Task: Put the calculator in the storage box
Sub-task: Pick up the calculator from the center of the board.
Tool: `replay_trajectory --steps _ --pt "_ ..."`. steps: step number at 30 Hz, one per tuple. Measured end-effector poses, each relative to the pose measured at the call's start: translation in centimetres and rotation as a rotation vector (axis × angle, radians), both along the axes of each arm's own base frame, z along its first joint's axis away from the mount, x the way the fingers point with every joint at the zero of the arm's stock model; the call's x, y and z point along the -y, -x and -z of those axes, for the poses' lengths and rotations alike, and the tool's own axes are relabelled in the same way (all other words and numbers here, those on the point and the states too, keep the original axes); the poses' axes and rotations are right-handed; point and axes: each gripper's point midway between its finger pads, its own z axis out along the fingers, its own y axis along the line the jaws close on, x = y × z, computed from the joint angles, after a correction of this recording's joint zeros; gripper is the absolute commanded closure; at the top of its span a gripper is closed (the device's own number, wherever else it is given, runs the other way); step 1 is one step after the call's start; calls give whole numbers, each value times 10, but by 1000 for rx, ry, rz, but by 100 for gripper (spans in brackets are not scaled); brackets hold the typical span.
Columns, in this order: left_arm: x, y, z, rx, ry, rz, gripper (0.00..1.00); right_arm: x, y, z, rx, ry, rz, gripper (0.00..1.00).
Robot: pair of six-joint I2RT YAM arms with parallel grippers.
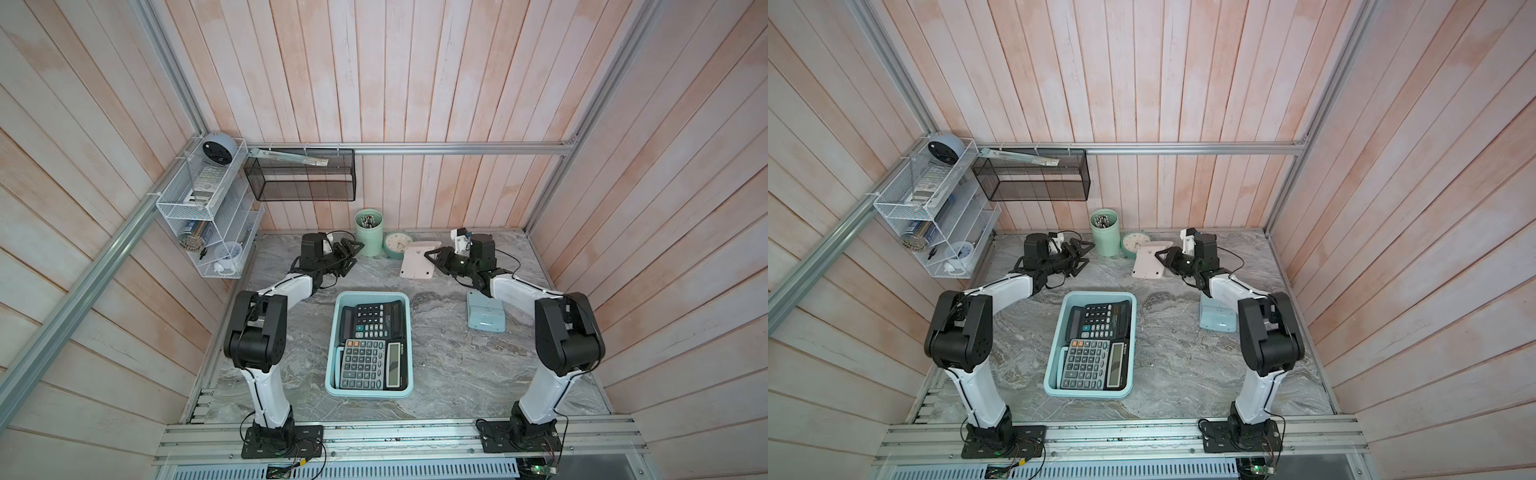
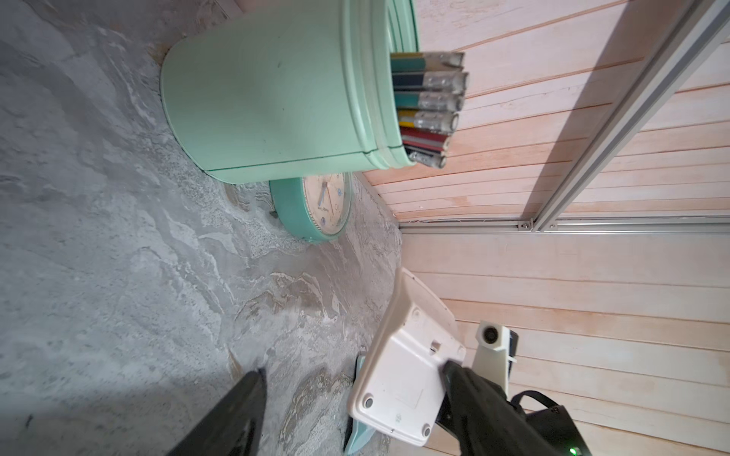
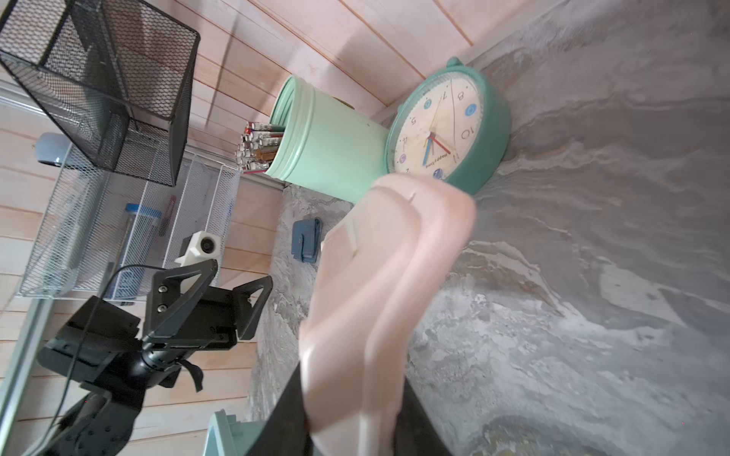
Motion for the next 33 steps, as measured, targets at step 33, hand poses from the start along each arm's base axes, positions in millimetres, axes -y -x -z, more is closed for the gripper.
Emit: replay_trajectory --steps 33 --pt "-19 162 -158 -7 -6 22 0 -129 204 -91 1206 1426 -265 100"
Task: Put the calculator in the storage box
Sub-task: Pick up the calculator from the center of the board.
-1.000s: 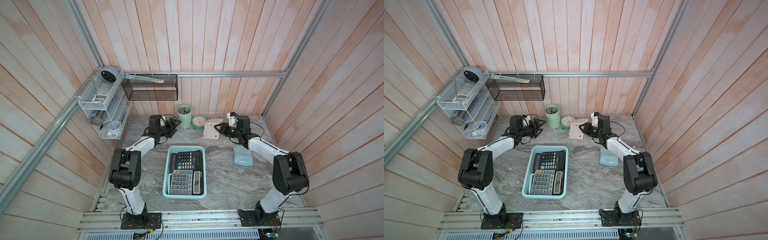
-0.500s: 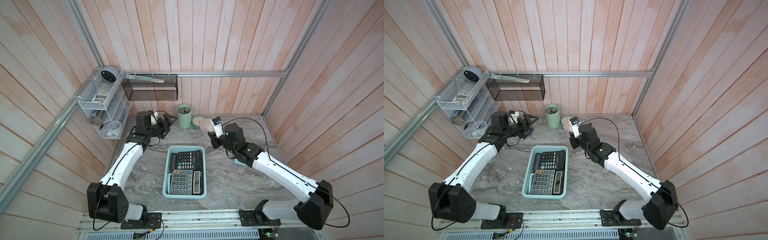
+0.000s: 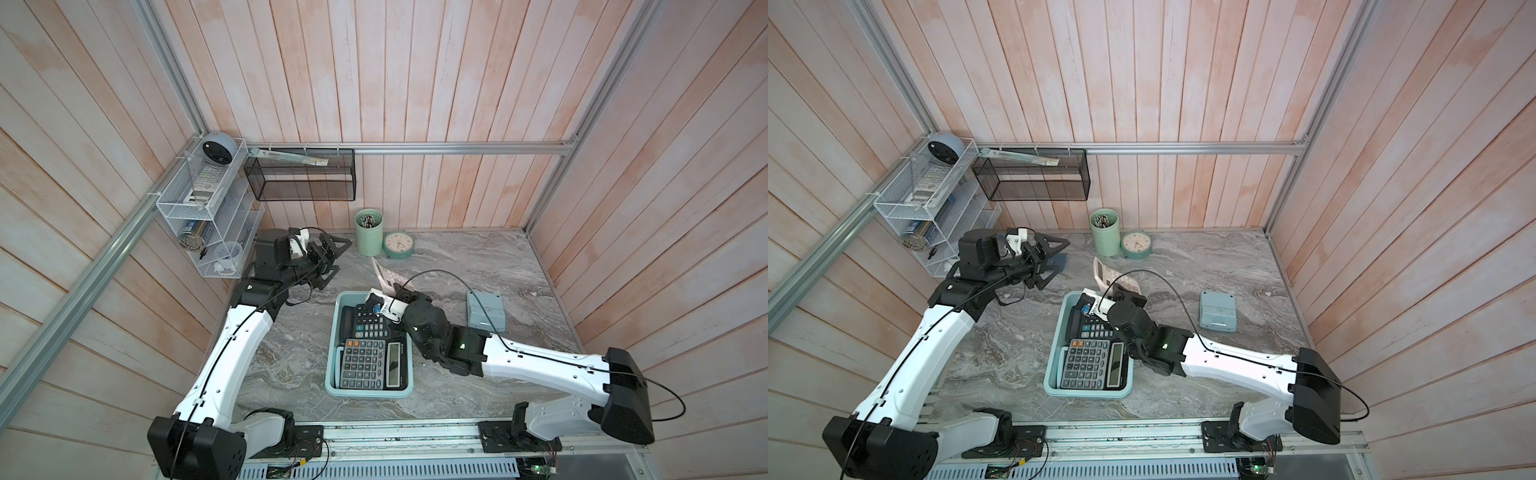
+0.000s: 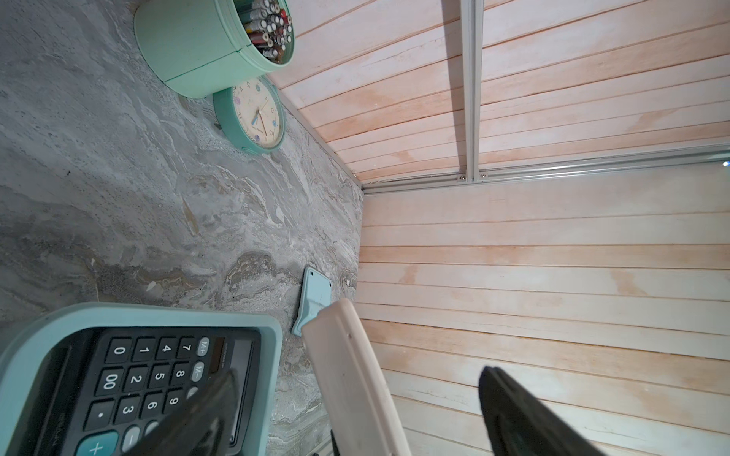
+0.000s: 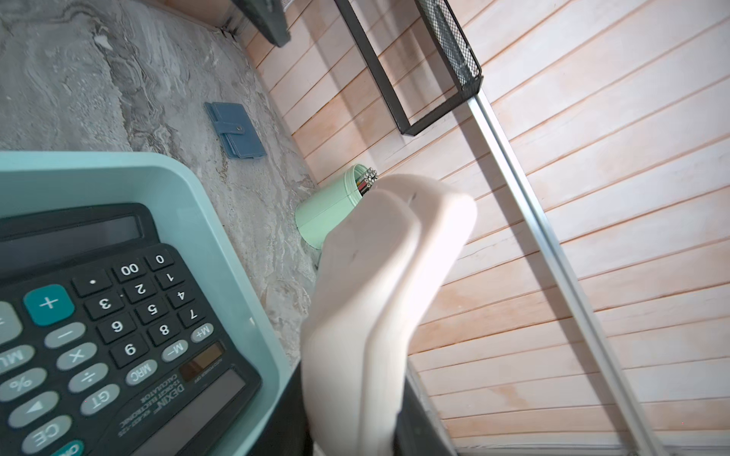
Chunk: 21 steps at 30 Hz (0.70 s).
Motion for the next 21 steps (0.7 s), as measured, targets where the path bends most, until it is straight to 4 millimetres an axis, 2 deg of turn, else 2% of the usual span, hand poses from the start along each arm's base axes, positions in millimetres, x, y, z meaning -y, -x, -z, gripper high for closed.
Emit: replay_trajectory --steps 7,10,13,19,21 --pt "15 25 9 -84 -1 44 2 -35 3 22 200 222 8 100" --pt "15 32 13 -114 -13 43 12 -42 5 23 248 271 7 100" --pt "11 36 19 -138 -31 30 21 -45 9 12 288 265 13 100" --pt "10 40 30 -170 -66 26 48 -48 16 -6 348 245 16 100" --pt "12 39 34 -183 -72 32 61 -50 18 -8 361 242 16 100"
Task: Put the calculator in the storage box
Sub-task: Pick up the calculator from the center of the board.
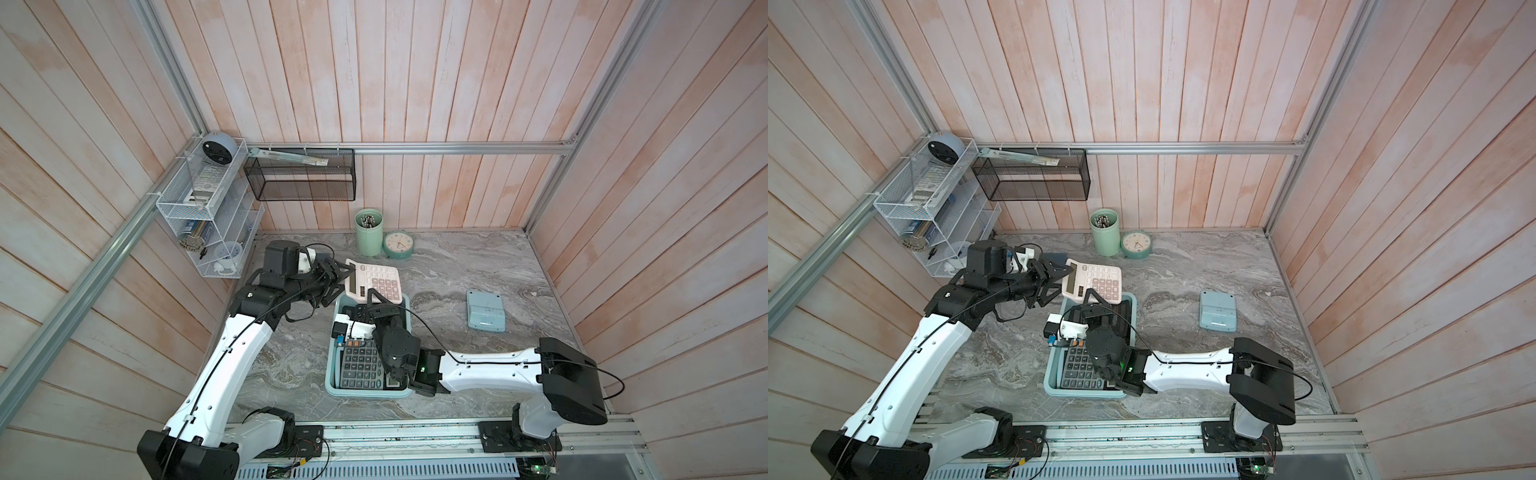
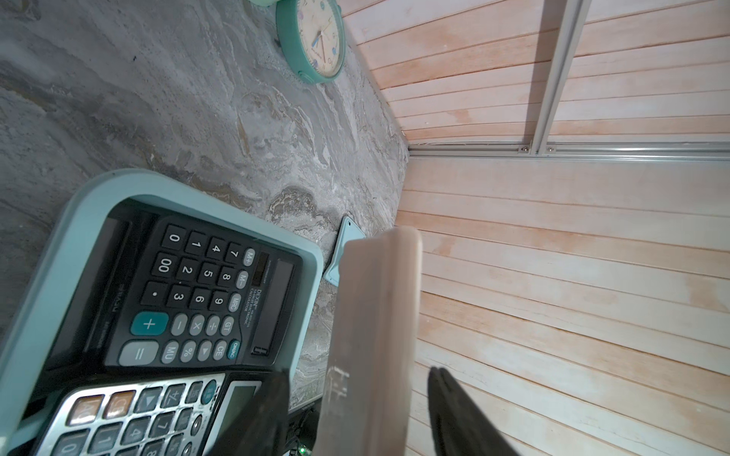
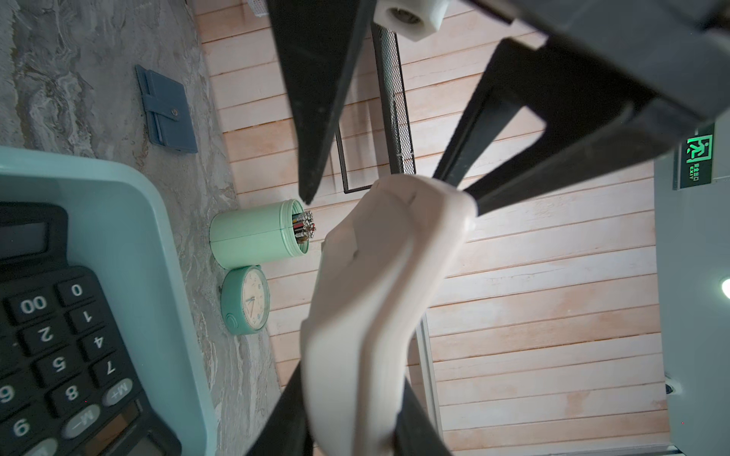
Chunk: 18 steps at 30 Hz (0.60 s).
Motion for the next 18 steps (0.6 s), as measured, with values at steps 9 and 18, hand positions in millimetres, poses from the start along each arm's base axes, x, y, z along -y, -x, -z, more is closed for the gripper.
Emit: replay_trajectory --steps 9,18 --pt "10 -3 17 -13 -58 41 100 -2 1 9 17 66 9 100" --pt "-1 -9 11 16 -164 21 100 5 4 9 -37 2 8 34"
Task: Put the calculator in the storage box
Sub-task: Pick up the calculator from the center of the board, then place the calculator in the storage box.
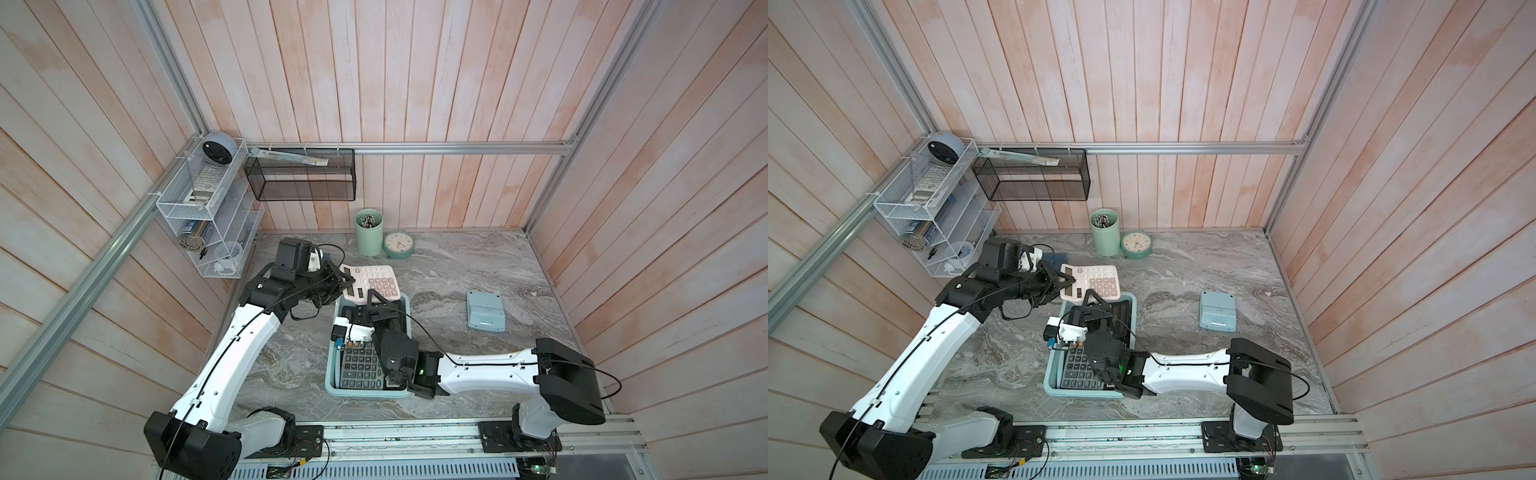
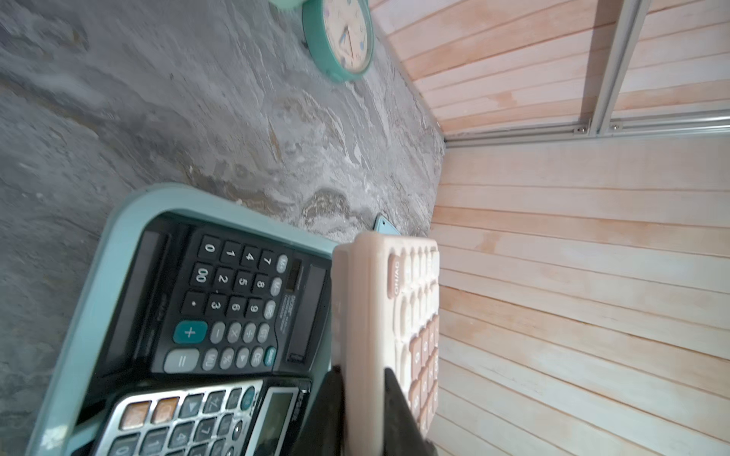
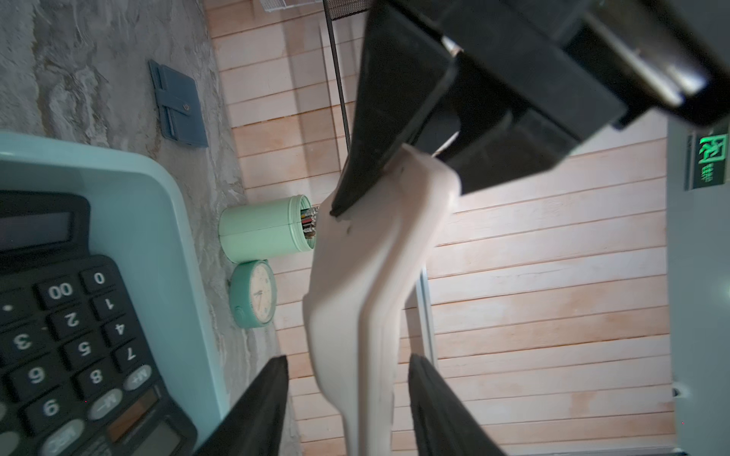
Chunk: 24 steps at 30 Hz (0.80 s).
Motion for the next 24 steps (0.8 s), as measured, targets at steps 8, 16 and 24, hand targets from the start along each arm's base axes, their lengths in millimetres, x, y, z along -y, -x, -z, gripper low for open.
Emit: replay_trajectory --steps 8,16,24 --pt "-35 -10 2 60 -181 -30 100 73 -1 -31 -274 -326 21 23" --pt "-32 5 33 38 -253 76 100 172 -47 -10 -625 -778 224 20" --pt "-12 25 72 -24 -254 220 100 220 -69 43 -983 -1118 415 20"
